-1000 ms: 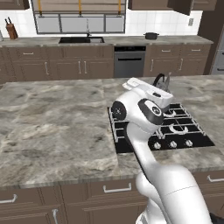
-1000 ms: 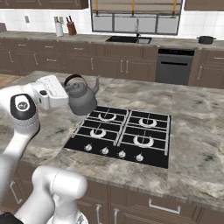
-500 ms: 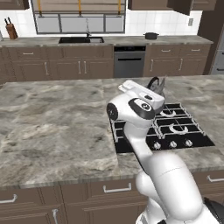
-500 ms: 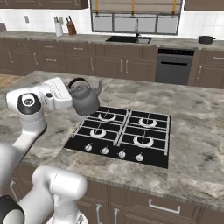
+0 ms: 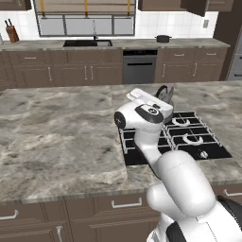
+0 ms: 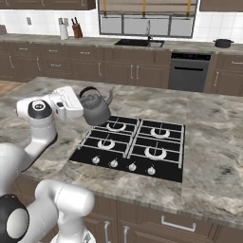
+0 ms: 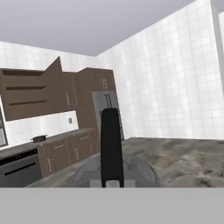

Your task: Pick the kettle from the cabinet and place it on a stove burner. Then pick the pot from the counter and place it on another stove burner. Finally, turn both burners on.

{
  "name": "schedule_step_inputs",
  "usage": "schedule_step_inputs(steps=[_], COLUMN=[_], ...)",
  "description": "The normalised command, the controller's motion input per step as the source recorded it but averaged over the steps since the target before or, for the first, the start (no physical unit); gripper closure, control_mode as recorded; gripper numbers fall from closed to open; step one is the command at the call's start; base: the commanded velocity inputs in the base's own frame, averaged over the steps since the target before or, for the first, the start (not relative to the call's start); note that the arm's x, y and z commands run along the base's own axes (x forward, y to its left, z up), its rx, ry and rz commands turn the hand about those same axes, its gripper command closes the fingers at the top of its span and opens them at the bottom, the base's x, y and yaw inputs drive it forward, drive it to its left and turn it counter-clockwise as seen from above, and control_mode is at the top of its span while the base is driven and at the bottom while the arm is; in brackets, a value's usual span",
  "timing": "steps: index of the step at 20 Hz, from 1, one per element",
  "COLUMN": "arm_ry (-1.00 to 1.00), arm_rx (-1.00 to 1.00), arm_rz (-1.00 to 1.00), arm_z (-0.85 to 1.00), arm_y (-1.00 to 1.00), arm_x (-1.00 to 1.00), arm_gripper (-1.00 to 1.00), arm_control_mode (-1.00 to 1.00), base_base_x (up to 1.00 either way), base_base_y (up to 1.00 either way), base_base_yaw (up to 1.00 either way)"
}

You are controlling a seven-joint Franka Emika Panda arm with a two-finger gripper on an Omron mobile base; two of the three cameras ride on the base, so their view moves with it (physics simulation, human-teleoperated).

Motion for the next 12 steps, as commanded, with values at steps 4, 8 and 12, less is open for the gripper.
schedule_step_inputs(steps=[4, 8, 12], arm_ry=[0.00, 0.00, 0.00], arm_rx=[0.05, 0.06, 0.04], arm_rz=[0.00, 0.00, -0.04], arm_z=[-0.21, -0.18, -0.17], arm_y=[0.00, 0.00, 0.00], arm_x=[0.41, 0.47, 0.50], arm_gripper=[1.00, 1.00, 1.00], arm_control_mode=[-1.00, -1.00, -1.00], base_base_x=[0.00, 0.00, 0.00], base_base_y=[0.00, 0.00, 0.00], base_base_yaw=[0.00, 0.00, 0.00])
